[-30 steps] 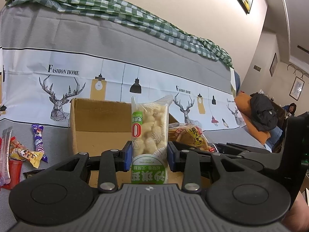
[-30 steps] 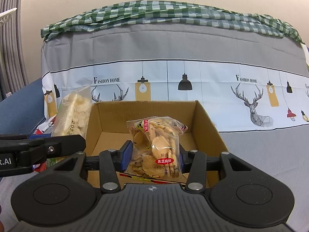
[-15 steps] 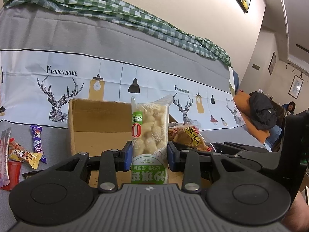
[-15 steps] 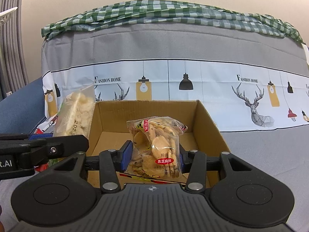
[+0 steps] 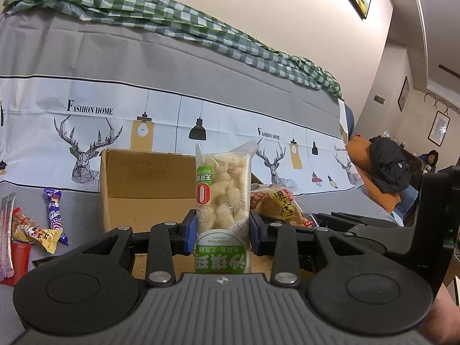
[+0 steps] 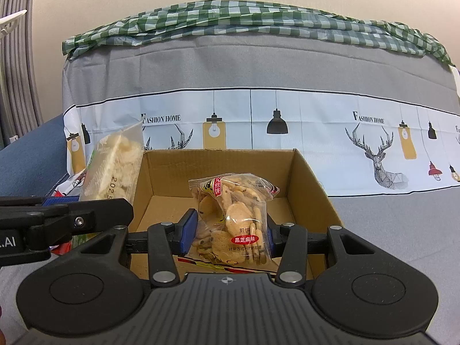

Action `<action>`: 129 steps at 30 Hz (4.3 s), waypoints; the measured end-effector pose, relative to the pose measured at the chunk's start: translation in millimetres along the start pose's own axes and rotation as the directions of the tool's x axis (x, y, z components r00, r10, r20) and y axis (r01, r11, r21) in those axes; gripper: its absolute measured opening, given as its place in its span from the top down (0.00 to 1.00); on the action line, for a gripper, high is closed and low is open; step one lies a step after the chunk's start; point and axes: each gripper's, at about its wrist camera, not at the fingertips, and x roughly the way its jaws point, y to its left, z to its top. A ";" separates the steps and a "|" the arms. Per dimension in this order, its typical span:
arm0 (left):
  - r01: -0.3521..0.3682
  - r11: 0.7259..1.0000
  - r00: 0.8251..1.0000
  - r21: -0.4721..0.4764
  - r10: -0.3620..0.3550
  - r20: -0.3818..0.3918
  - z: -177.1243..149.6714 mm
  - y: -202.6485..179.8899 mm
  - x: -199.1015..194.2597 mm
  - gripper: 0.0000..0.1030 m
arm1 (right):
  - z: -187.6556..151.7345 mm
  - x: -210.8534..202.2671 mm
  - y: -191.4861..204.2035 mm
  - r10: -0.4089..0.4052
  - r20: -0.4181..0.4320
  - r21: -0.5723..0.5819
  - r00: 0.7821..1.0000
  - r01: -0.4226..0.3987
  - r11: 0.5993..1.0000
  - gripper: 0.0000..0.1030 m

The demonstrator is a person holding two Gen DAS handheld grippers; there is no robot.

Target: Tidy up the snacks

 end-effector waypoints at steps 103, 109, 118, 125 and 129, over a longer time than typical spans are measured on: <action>-0.458 0.836 0.888 -0.302 0.443 -0.120 14.1 197.7 -110.0 0.80 | -23.4 -21.3 187.0 0.322 0.061 -0.199 0.945 -0.304 0.932 0.63; -0.497 0.822 0.868 -0.278 0.466 -0.174 7.4 204.5 -97.2 0.74 | -39.0 -5.1 205.7 0.326 0.020 -0.230 0.945 -0.313 0.921 0.58; -0.527 0.817 0.848 -0.232 0.488 -0.207 -6.7 213.0 -72.1 0.73 | -65.1 51.5 232.8 0.195 -0.096 -0.354 0.976 -0.217 0.910 0.47; -0.535 0.826 0.843 -0.177 0.507 -0.179 -13.7 216.6 -58.3 0.59 | -81.3 86.2 249.3 0.032 -0.160 -0.437 0.987 -0.100 0.894 0.45; -0.547 0.819 0.834 -0.172 0.516 -0.194 -15.8 224.9 -45.9 0.58 | -86.3 99.4 249.1 -0.010 -0.201 -0.440 0.979 -0.081 0.895 0.45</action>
